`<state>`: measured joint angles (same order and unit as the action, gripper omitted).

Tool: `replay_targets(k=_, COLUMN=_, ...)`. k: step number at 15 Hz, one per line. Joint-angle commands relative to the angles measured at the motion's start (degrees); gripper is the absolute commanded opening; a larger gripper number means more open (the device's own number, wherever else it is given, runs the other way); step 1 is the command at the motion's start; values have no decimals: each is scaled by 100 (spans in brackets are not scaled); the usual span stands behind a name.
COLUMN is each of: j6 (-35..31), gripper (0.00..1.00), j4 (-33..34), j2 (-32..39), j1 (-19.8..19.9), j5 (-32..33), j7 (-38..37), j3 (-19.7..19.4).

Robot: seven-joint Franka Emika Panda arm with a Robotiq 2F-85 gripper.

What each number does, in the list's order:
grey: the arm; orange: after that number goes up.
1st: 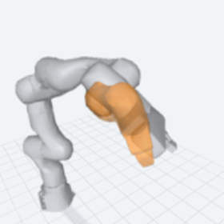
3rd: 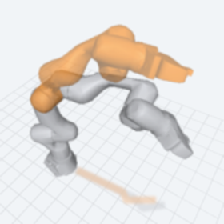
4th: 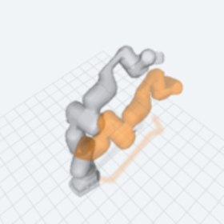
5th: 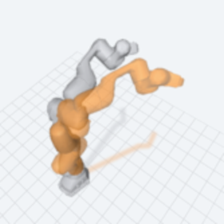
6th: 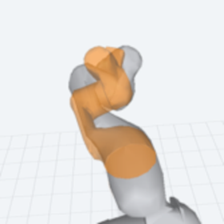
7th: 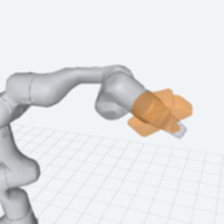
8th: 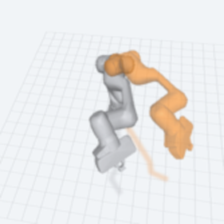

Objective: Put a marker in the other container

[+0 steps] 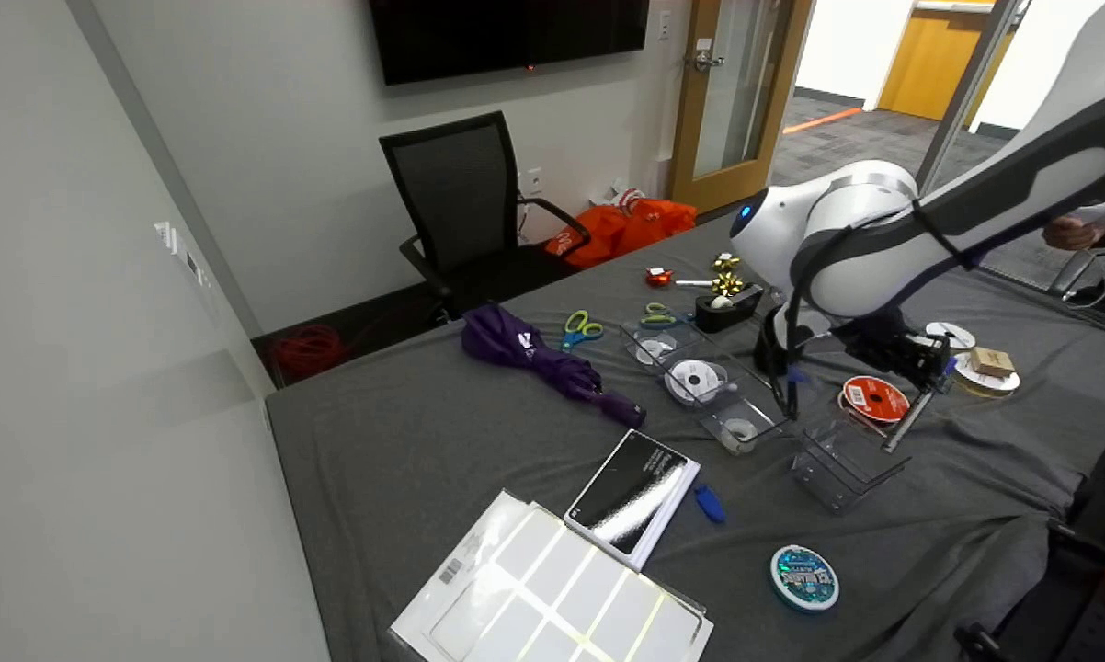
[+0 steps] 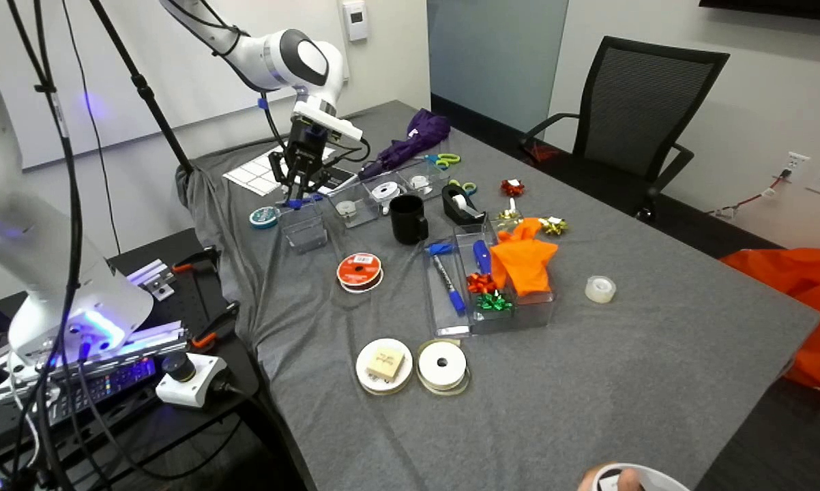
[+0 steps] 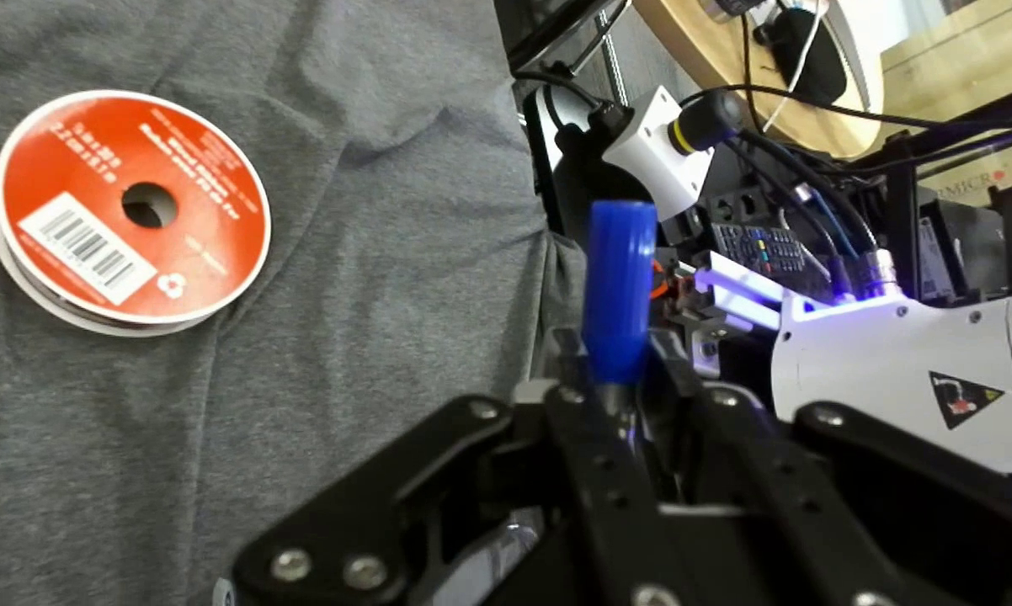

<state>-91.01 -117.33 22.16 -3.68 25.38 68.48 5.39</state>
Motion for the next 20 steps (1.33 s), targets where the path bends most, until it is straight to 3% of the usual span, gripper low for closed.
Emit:
replay_targets(k=1, j6=379, gripper=5, j4=680, j2=541, j1=24, j5=-229, j7=-85, j3=47)
replay_targets(k=11, j6=359, gripper=5, j4=1395, j2=1587, j1=-16, j5=-256, j7=-560, j3=74)
replay_targets(k=12, j6=362, gripper=32, j4=1456, j2=1661, j1=-9, j5=-292, j7=-611, j3=80)
replay_targets(k=13, j6=369, gripper=46, j4=1508, j2=1711, j1=1, j5=-318, j7=-638, j3=87)
replay_targets(k=20, j6=144, gripper=94, j4=1241, j2=1406, j1=68, j5=-193, j7=-582, j3=99)
